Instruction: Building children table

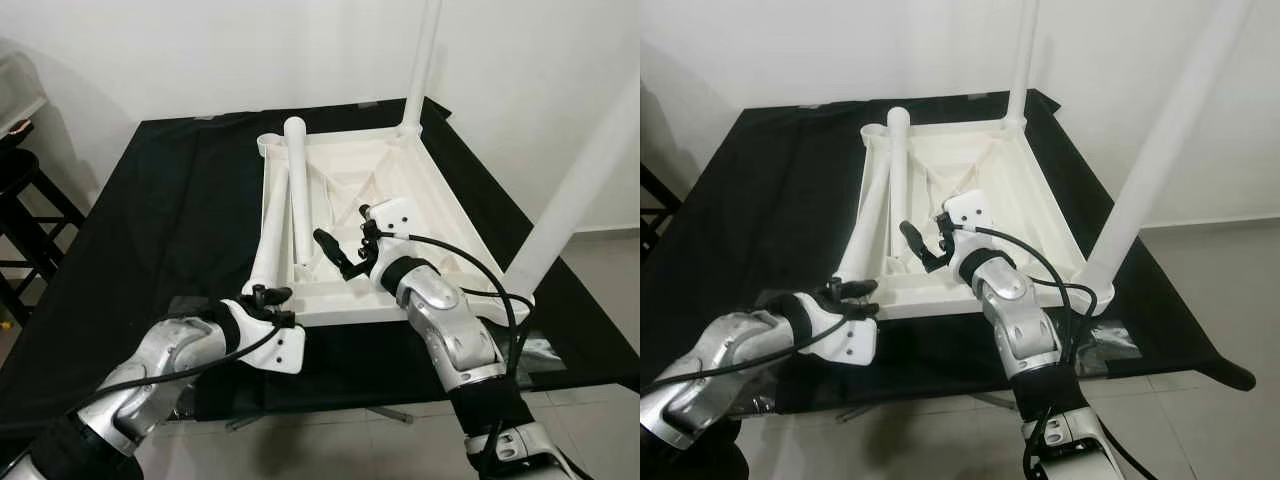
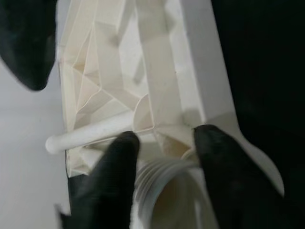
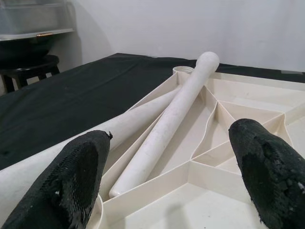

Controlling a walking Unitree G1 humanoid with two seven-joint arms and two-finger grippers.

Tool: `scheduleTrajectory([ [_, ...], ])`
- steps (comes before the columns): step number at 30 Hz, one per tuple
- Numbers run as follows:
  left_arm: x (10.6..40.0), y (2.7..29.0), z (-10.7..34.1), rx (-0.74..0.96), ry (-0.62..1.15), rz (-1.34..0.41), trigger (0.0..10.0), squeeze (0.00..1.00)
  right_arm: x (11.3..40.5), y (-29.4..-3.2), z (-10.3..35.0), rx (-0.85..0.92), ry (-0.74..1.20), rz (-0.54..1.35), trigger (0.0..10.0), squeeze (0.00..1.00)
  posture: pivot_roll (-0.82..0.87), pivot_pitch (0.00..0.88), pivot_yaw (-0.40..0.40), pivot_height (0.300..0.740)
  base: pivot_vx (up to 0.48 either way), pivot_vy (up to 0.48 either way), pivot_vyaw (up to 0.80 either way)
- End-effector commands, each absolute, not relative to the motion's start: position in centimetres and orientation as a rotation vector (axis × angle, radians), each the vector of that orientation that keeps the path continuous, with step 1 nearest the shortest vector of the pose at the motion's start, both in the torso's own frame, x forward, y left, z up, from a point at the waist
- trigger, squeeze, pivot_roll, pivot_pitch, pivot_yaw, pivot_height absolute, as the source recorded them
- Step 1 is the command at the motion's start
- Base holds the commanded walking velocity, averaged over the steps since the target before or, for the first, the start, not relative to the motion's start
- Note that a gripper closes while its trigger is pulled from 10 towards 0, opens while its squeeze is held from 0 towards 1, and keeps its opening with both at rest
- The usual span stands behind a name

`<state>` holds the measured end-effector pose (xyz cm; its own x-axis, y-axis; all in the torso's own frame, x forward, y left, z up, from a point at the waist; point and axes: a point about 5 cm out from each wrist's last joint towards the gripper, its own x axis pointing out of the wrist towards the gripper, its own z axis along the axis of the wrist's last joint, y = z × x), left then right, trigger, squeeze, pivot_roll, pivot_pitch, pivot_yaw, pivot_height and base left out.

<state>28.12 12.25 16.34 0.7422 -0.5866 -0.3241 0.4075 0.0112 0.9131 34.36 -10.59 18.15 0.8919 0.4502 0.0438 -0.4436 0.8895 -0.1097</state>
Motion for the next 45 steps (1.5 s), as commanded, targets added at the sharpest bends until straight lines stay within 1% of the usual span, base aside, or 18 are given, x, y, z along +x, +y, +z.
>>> scheduleTrajectory([
  [1,28.2,12.9,16.6,1.36,-0.142,-0.779,10.0,1.0,34.3,-10.4,17.8,-0.094,-0.063,0.468,10.0,0.0,-0.01,0.089,0.039,0.74,0.0,0.0,0.0],
  [4,27.9,13.3,18.4,1.326,-0.172,-0.755,10.0,1.0,34.3,-10.4,17.8,-0.092,-0.061,0.468,10.0,0.0,-0.01,0.09,0.038,0.74,0.0,0.0,0.0],
  [6,27.1,13.6,19.8,1.299,-0.186,-0.76,10.0,1.0,34.2,-10.3,17.8,-0.09,-0.059,0.472,10.0,0.0,0.0,0.09,0.038,0.74,0.0,0.0,0.0],
  [7,27.1,13.6,19.8,1.299,-0.186,-0.76,10.0,1.0,34.2,-10.3,17.8,-0.09,-0.059,0.472,10.0,0.0,0.0,0.09,0.038,0.74,0.0,0.0,0.0],
  [11,25.3,14.0,20.4,1.248,-0.162,-0.837,10.0,1.0,34.2,-10.2,17.7,-0.089,-0.056,0.477,10.0,0.0,0.0,0.092,0.039,0.74,0.0,0.0,0.0],
  [15,24.2,14.8,20.2,1.273,-0.115,-0.888,10.0,1.0,34.2,-10.0,17.6,-0.086,-0.052,0.484,10.0,0.0,0.01,0.092,0.04,0.74,0.0,0.0,0.0],
  [18,24.5,15.5,20.3,1.306,-0.103,-0.849,10.0,1.0,34.2,-10.0,17.5,-0.086,-0.05,0.487,10.0,0.0,0.01,0.092,0.04,0.74,0.0,0.0,0.0],
  [20,25.3,16.3,19.4,1.331,-0.075,-0.769,10.0,1.0,34.1,-9.8,17.5,-0.086,-0.048,0.493,10.0,0.0,0.01,0.089,0.043,0.74,0.0,0.0,0.0],
  [24,25.9,16.4,18.8,1.337,-0.066,-0.721,10.0,1.0,34.1,-9.8,17.5,-0.087,-0.047,0.496,10.0,0.0,0.0,0.088,0.044,0.74,0.0,0.0,0.0],
  [25,26.1,16.1,18.5,1.328,-0.07,-0.696,10.0,0.58,34.1,-9.8,17.5,-0.087,-0.048,0.496,10.0,0.0,0.0,0.087,0.044,0.74,0.0,0.0,0.0],
  [26,26.3,15.8,18.3,1.322,-0.068,-0.685,10.0,0.25,34.1,-9.8,17.5,-0.088,-0.048,0.496,10.0,0.0,0.0,0.087,0.044,0.74,0.0,0.0,0.0],
  [29,26.4,15.6,18.0,1.314,-0.063,-0.679,10.0,0.25,34.1,-9.9,17.5,-0.089,-0.049,0.495,10.0,0.0,0.0,0.087,0.044,0.74,0.0,0.0,0.0],
  [30,26.5,15.3,17.9,1.304,-0.062,-0.68,10.0,0.0,34.1,-9.9,17.5,-0.089,-0.049,0.494,10.0,0.0,0.0,0.084,0.042,0.74,0.0,0.0,0.0],
  [33,26.6,15.1,17.7,1.293,-0.062,-0.681,10.0,0.0,34.1,-9.9,17.5,-0.088,-0.049,0.493,10.0,0.0,0.0,0.084,0.042,0.74,0.0,0.0,0.0],
  [37,27.6,14.0,16.6,1.271,-0.053,-0.647,10.0,0.0,34.2,-9.9,17.7,-0.087,-0.055,0.494,10.0,0.0,-0.01,0.076,0.042,0.74,0.0,0.0,0.0],
  [40,27.9,13.8,16.4,1.282,-0.048,-0.628,10.0,0.0,34.2,-9.8,17.7,-0.088,-0.056,0.494,10.0,0.0,-0.01,0.075,0.043,0.74,0.0,0.0,0.0],
  [42,28.5,14.0,16.2,1.297,-0.023,-0.565,10.0,0.0,34.2,-9.8,17.8,-0.087,-0.058,0.495,10.0,0.0,-0.01,0.071,0.046,0.74,0.0,0.0,0.0],
  [45,28.9,14.0,16.0,1.292,0.008,-0.523,10.0,0.0,34.2,-9.8,17.9,-0.086,-0.06,0.495,10.0,0.0,-0.01,0.07,0.048,0.74,0.0,0.0,0.0],
])
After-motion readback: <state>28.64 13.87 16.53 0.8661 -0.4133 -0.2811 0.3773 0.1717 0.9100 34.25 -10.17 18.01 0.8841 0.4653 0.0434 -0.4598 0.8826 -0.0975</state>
